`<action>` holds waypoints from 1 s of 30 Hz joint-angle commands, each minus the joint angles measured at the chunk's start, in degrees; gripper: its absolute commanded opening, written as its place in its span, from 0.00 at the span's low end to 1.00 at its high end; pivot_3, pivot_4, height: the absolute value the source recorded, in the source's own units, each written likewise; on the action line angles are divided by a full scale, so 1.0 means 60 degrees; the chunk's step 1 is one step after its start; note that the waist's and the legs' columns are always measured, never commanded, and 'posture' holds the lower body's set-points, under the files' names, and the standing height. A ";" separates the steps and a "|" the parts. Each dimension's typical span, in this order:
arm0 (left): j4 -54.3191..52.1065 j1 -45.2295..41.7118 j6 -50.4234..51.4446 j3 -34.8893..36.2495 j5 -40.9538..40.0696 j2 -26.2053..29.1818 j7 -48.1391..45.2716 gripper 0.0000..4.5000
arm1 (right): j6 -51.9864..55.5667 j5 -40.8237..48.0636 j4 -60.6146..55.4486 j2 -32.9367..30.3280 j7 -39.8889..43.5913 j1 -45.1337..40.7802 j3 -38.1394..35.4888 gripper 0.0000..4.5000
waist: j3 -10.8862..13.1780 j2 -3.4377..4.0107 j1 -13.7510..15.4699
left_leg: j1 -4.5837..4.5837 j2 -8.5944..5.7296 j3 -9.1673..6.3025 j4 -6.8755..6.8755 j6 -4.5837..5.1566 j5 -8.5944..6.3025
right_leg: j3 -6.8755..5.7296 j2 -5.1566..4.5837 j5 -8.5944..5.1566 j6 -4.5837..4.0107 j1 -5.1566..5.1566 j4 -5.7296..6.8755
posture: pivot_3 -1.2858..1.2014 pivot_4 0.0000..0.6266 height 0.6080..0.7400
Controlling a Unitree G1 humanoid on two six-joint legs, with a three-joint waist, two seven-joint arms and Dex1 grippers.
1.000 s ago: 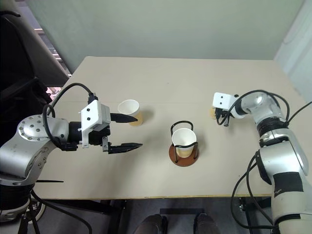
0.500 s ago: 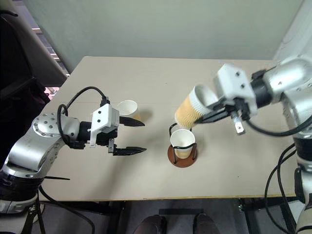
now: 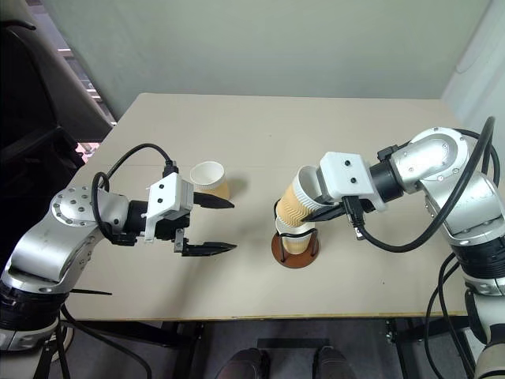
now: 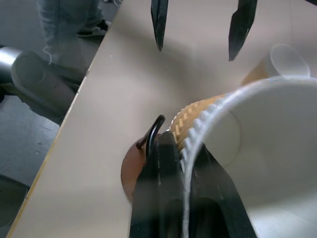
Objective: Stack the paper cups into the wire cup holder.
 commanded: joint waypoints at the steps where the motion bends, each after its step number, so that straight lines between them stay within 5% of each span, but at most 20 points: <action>1: -0.0355 0.0030 0.0038 0.0448 -0.0199 0.0135 0.0074 1.00 | -0.0293 -0.0294 -0.0145 0.0003 -0.0023 0.0013 0.0147 0.29 | 0.0000 0.0000 0.0001 | 0.0000 0.0000 0.0000 0.0000 0.0000 0.0000 | 0.0000 0.0000 0.0000 0.0001 0.0000 -0.0001 | 0.52 0.24 1.00; 10: 0.0039 -0.0116 -0.0170 0.0678 -0.0214 0.0332 -0.0094 1.00 | -0.0037 0.0114 -0.0162 -0.0208 0.0363 -0.0027 -0.0283 0.99 | 0.0000 0.0000 0.0003 | -0.0004 0.0000 0.0000 0.0000 -0.0004 0.0002 | -0.0002 0.0000 0.0003 0.0005 0.0000 -0.0004 | 0.52 0.24 1.00; 16: 0.2375 -0.1270 -0.1264 0.0876 0.0915 0.1176 -0.0051 1.00 | 0.1498 0.2543 -0.0100 -0.0478 0.0454 -0.0192 -0.2224 0.99 | 0.0000 -0.0001 0.0016 | -0.0010 -0.0001 -0.0004 -0.0006 -0.0095 0.0057 | -0.0004 0.0001 -0.0009 -0.0015 -0.0001 -0.0010 | 0.52 0.24 1.00; 19: 0.4517 -0.2336 -0.2603 0.0018 0.2687 0.1565 0.0373 1.00 | 0.2643 0.4300 0.0428 -0.0446 0.0059 -0.0386 -0.3792 0.99 | 0.0000 0.0000 0.0027 | -0.0013 -0.0003 -0.0005 -0.0006 -0.0094 0.0061 | -0.0002 0.0000 -0.0030 -0.0050 -0.0003 -0.0011 | 0.52 0.24 1.00; 30: 0.9818 -0.5763 -0.5996 -0.2694 0.5681 -0.1293 0.0305 1.00 | 0.3472 0.5654 -0.1132 -0.0844 -0.1192 0.1000 -0.4564 0.99 | 0.0008 -0.0039 0.0180 | -0.0063 -0.0017 -0.0026 0.0003 -0.0090 0.0067 | -0.0008 -0.0007 0.0014 0.0025 -0.0022 -0.0036 | 0.52 0.24 1.00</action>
